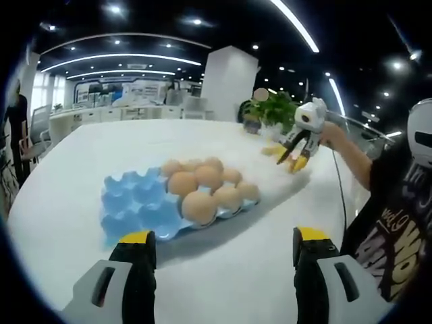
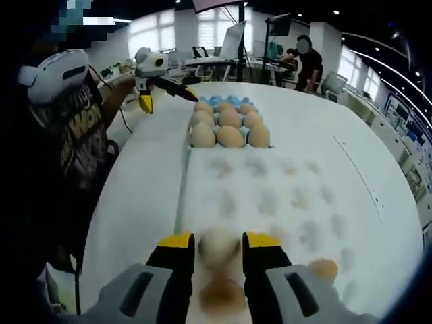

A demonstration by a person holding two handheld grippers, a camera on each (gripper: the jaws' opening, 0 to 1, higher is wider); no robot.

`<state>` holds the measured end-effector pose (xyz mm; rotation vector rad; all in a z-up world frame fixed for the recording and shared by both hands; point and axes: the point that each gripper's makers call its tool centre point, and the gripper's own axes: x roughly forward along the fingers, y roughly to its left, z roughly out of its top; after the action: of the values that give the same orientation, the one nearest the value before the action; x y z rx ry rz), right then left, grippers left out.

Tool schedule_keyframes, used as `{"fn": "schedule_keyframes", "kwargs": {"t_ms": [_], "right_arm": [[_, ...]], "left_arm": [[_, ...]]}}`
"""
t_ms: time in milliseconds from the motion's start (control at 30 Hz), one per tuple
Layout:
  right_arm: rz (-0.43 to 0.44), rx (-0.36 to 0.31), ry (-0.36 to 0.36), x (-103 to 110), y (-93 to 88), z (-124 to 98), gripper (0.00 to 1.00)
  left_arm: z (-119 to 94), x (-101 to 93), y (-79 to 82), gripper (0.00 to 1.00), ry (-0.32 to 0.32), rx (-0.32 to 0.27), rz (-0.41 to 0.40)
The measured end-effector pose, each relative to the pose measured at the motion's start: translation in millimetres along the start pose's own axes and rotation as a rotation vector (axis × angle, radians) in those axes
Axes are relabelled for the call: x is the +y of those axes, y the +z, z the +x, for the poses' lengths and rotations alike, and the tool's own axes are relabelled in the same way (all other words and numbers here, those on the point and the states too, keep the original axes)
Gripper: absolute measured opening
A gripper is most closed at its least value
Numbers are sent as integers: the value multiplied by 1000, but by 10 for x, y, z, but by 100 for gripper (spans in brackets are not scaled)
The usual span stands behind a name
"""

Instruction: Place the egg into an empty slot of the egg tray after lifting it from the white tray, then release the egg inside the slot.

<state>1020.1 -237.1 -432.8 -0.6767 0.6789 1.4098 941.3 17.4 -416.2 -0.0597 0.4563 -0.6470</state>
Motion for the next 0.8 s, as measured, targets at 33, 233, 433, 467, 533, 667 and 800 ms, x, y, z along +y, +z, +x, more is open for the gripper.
{"fn": "schedule_keyframes", "kwargs": {"t_ms": [33,233,433,467,533,667,800], "right_arm": [[1,51,-13,-19,-75,-7,29],[23,134,-15,4,-32,39,28],[65,202,26,-16,-35,93,28],[57,214,32,0,-32,104,28],[65,239,36,-1,-36,117,28],[62,298,27,27,-41,142,28],[45,342,12,76,-39,164,28]], "left_arm": [[-4,1,-2,85,1,1,-1],[-8,1,-4,85,-3,3,0],[5,4,8,85,-7,-5,1],[10,5,9,85,-7,-6,3],[12,6,12,85,-8,-6,2],[10,9,10,85,-8,-4,4],[8,8,7,85,-7,-5,6]]}}
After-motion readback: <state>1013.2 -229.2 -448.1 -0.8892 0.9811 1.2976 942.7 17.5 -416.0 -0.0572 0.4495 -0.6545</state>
